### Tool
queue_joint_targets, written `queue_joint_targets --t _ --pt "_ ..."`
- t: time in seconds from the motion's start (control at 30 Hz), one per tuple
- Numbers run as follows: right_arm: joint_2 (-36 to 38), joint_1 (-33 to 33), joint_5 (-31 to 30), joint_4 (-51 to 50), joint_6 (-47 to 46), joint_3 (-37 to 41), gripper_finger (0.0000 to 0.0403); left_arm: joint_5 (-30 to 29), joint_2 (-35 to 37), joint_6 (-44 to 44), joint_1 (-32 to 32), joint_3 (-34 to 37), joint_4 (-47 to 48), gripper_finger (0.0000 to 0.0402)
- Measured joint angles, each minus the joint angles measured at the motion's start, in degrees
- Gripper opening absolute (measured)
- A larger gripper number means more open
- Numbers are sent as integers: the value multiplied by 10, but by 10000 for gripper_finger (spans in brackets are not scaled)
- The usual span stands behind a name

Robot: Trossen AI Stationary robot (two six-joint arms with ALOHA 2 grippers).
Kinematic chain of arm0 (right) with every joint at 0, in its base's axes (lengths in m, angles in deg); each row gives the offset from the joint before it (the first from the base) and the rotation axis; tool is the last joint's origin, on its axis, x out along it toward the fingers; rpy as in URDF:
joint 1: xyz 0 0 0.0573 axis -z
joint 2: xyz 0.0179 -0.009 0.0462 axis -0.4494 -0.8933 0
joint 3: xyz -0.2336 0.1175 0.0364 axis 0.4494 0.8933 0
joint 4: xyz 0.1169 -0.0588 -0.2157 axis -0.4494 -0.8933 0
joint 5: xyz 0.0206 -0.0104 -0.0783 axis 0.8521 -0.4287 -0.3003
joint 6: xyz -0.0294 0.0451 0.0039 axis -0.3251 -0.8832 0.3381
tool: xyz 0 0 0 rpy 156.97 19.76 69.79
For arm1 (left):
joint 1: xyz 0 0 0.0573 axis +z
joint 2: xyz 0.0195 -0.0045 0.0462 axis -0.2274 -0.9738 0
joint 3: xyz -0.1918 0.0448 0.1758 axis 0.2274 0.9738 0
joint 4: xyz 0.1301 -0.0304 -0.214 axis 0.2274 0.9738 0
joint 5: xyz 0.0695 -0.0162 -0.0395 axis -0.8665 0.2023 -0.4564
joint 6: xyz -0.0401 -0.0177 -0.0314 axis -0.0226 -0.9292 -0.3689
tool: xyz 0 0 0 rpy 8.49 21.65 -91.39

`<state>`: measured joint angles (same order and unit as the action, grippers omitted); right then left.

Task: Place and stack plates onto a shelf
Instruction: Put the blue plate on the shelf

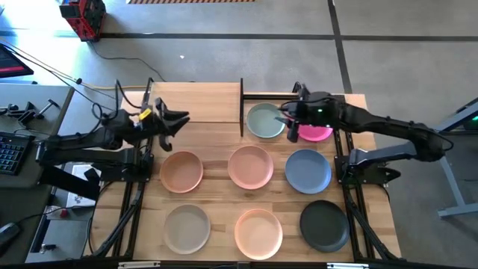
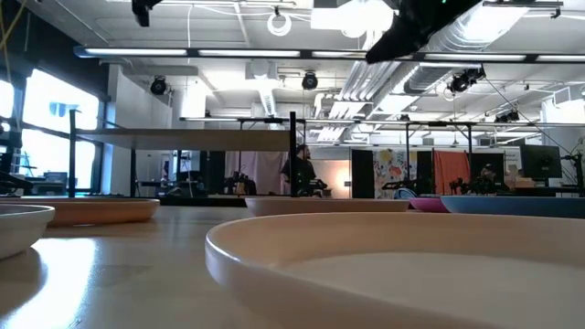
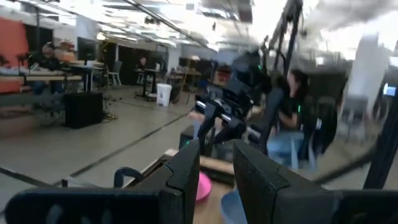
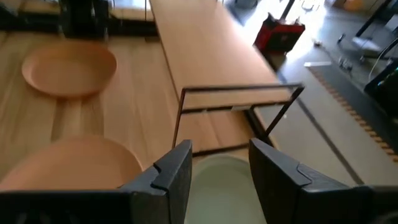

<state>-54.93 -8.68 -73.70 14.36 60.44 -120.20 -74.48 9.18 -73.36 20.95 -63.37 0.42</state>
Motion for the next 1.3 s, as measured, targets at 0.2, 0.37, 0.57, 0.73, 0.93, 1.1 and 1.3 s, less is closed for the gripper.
queue_joint_targets --t 0.2,0.37,0.57,0.73,0.93,1.1,1.3 --pt "-63 0 15 0 -3 0 145 12 -20 59 0 0 6 85" --pt "-112 0 15 1 -16 0 145 12 -23 71 0 0 19 85" --pt "-163 0 17 3 -49 0 145 12 -23 79 0 0 70 85" --pt "-195 0 17 3 -83 0 145 12 -23 80 0 1 110 85" --pt "-207 0 17 3 -87 0 145 11 -23 74 0 1 146 85" --pt "-209 0 16 2 -87 0 145 11 -30 51 0 1 164 85" --pt "-209 0 10 -1 -87 0 145 11 -48 45 0 1 178 85"
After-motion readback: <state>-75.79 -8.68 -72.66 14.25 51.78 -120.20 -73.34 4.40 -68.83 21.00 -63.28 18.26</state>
